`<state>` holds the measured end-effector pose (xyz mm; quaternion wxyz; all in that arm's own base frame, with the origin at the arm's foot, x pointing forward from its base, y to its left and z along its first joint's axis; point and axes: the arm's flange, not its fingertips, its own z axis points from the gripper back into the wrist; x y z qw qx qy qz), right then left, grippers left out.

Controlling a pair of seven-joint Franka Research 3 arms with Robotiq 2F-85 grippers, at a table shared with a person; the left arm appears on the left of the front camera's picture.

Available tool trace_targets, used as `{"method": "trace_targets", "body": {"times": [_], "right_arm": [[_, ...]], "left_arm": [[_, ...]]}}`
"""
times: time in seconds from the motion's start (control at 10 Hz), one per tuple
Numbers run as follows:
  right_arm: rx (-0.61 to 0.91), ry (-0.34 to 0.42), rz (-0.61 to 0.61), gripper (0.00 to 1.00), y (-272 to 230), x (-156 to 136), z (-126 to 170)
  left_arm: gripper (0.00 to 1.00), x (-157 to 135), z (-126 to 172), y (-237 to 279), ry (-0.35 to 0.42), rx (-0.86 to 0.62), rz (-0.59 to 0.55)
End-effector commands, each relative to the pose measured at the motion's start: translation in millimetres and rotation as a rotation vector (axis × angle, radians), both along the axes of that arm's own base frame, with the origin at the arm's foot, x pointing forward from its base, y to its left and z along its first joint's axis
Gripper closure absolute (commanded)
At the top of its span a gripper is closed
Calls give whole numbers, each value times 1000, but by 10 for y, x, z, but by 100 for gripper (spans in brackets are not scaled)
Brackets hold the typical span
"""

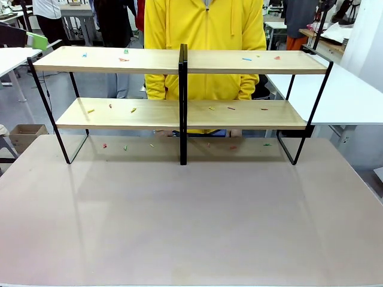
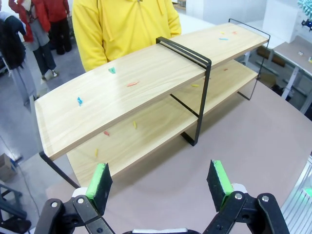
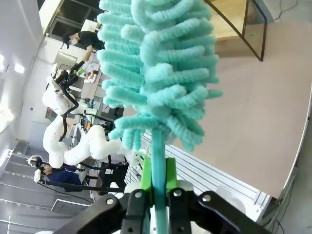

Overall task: Clean the shelves.
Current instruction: Clean a randomly selected level of the Shelf with the Duster.

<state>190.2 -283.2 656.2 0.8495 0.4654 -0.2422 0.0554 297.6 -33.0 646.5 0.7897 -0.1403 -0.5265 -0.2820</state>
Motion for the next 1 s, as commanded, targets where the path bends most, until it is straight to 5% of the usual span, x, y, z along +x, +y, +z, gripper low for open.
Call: {"method": "trace_targets", "body": {"times": [0.0,0.6,0.7,0.9], "right_arm": [[20,0,-3,100,-2,-14,60],[20,0,-3,100,-2,-14,60],[1,1,-1,88,-3,0,-3],[-201,-50,79,88,724,171,251]], "left_arm": [[0,5,-19,2,-1,9,-4],[0,5,-19,2,-1,9,-4],[0,5,-19,2,-1,9,-4],[0,5,-19,2,-1,9,-4]]}}
